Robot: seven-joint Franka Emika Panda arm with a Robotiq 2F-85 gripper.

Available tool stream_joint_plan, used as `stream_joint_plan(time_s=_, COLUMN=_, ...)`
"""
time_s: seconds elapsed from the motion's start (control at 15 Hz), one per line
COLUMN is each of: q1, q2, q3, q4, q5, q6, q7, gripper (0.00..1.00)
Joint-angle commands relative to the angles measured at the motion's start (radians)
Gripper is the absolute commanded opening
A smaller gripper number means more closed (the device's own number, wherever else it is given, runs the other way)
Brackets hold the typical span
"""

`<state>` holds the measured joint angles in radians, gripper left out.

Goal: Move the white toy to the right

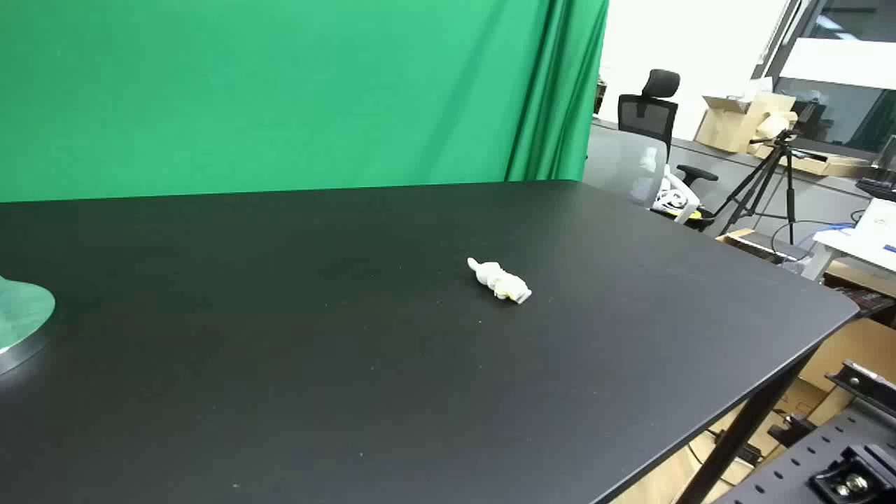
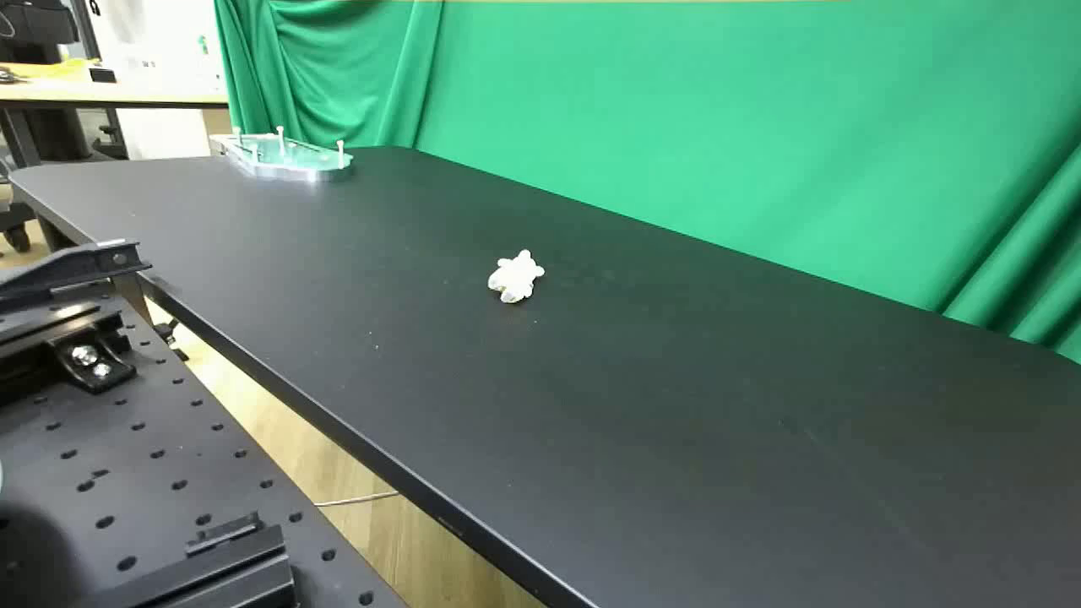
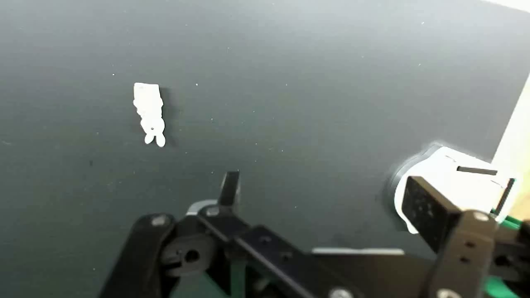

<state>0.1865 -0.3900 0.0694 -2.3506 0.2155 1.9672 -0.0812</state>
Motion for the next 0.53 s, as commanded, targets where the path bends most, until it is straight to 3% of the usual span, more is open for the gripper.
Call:
stream_joint_plan(time_s=0.0, q1=-0.011, q2=0.001, q3=0.01, q4=0.001, q5=0.004, q6=-0.003, q7=-0.004, gripper=1.0)
stream_joint_plan(time_s=0.47, q1=-0.011, q2=0.014, q3=0.011, q4=-0.006, q5=0.004, q6=-0.003, q7=-0.007, gripper=1.0)
